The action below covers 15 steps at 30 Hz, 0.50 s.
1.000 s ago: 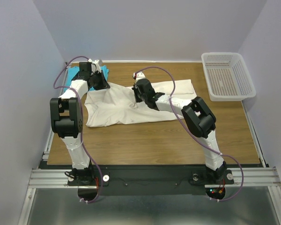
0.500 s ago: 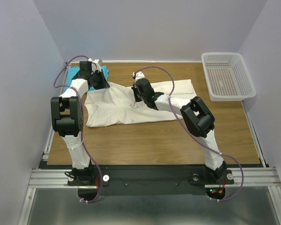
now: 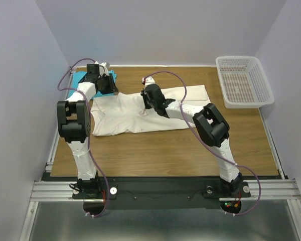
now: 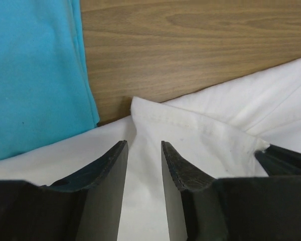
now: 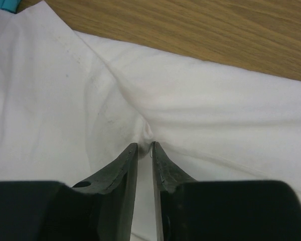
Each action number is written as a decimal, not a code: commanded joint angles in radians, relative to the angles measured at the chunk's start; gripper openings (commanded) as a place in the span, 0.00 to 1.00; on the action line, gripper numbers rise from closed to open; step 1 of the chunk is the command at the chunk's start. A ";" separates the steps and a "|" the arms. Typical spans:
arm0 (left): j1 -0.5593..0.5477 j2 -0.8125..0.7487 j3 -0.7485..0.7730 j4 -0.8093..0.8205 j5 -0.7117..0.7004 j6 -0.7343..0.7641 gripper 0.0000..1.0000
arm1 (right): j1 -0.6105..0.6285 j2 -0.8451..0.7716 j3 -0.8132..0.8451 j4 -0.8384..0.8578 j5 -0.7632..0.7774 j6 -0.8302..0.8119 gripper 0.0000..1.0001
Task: Fold and stack the t-shirts
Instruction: Fold the tshirt
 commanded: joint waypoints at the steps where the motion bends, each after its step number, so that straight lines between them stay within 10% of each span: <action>1: -0.019 -0.022 0.078 -0.017 -0.050 0.009 0.47 | -0.011 0.000 0.046 0.031 0.022 -0.006 0.26; 15: 0.026 -0.552 -0.325 -0.020 -0.305 -0.080 0.64 | -0.109 -0.153 -0.059 0.023 -0.121 -0.094 0.79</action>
